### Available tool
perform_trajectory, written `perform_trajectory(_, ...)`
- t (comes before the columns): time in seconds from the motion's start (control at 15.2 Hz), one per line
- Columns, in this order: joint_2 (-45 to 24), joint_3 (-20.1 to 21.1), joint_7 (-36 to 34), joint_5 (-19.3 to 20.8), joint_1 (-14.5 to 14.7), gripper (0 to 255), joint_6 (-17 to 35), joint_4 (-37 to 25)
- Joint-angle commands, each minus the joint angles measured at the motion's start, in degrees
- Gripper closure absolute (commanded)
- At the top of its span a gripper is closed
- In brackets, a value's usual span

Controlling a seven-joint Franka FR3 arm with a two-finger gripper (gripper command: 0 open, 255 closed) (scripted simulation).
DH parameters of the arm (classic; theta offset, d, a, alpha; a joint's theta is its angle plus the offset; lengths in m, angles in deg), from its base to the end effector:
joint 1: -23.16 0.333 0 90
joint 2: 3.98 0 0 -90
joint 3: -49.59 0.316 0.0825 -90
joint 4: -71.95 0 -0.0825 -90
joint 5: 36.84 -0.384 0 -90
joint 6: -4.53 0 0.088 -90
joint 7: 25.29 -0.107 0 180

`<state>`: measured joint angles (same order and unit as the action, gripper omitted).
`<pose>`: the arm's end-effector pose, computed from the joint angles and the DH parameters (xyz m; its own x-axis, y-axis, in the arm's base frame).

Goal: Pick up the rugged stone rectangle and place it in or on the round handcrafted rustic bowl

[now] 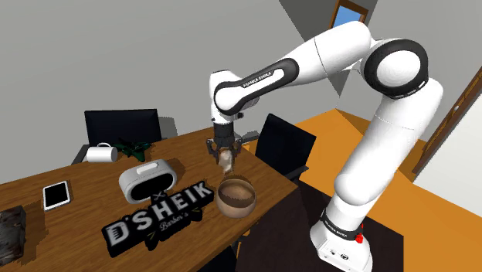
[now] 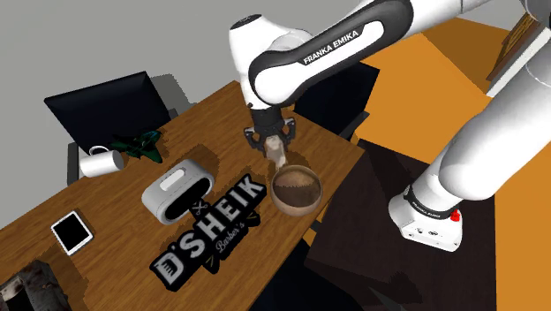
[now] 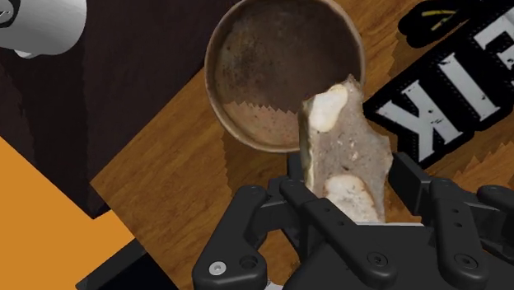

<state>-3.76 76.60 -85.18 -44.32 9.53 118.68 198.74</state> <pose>0.4866 0.1240 0.3636 0.6150 -0.7632 -0.1984 -0.7536 -0.6429 0.1372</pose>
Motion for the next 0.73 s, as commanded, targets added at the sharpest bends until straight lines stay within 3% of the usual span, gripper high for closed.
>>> perform_trajectory(0.0,4.83,0.44,0.77,-2.64,0.47,255,0.58,4.97)
perform_trajectory(0.26,14.8,1.13,1.79,-8.24,2.91,255,0.38,13.99)
perform_trajectory(0.66,11.55,1.87,1.51,-7.73,2.89,255,5.72,16.22)
